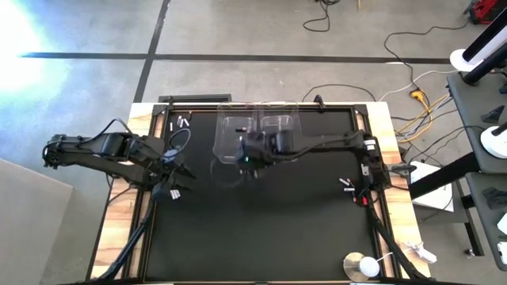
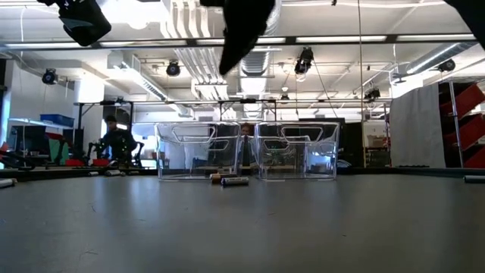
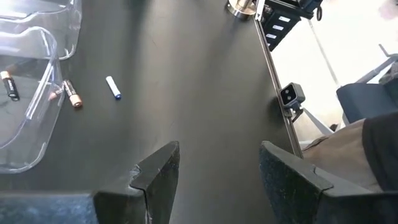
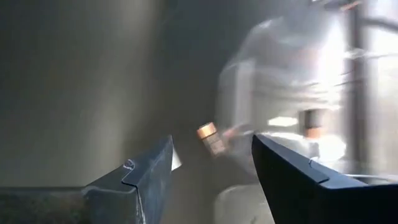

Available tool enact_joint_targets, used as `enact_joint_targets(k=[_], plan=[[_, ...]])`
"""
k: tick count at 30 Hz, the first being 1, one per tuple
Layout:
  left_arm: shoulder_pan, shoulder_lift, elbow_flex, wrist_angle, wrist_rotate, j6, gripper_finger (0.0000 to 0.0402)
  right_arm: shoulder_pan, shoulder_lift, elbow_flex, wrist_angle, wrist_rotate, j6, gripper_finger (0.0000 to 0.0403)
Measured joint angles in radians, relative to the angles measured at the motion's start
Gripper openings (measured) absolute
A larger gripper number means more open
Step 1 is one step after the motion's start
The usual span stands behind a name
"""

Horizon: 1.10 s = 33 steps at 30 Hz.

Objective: Sort batteries
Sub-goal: Put the white battery into the right transparent bin

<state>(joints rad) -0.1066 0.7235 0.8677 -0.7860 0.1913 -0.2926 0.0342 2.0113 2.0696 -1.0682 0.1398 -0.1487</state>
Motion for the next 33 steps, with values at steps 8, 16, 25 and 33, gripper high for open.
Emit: enact_joint_targets(k=[8, 16, 25, 33], plan=[[0.000, -0.023, 0.000, -0.001, -0.121, 0.001, 0.0198, 0.025, 0.012, -0.294, 0.235, -0.016, 0.052, 0.0201], [0.000, -0.022, 0.000, -0.001, -0.162, 0.000, 0.0198, -0.022, 0.012, -0.406, 0.274, -0.031, 0.051, 0.0200], [0.000, -0.016, 0.000, 0.003, -0.237, -0.009, 0.0198, -0.037, 0.013, -0.516, 0.431, -0.061, 0.019, 0.0181], [0.000, -0.019, 0.000, 0.007, -0.255, -0.009, 0.0198, -0.039, 0.035, -0.529, 0.484, -0.050, -0.022, 0.0165]])
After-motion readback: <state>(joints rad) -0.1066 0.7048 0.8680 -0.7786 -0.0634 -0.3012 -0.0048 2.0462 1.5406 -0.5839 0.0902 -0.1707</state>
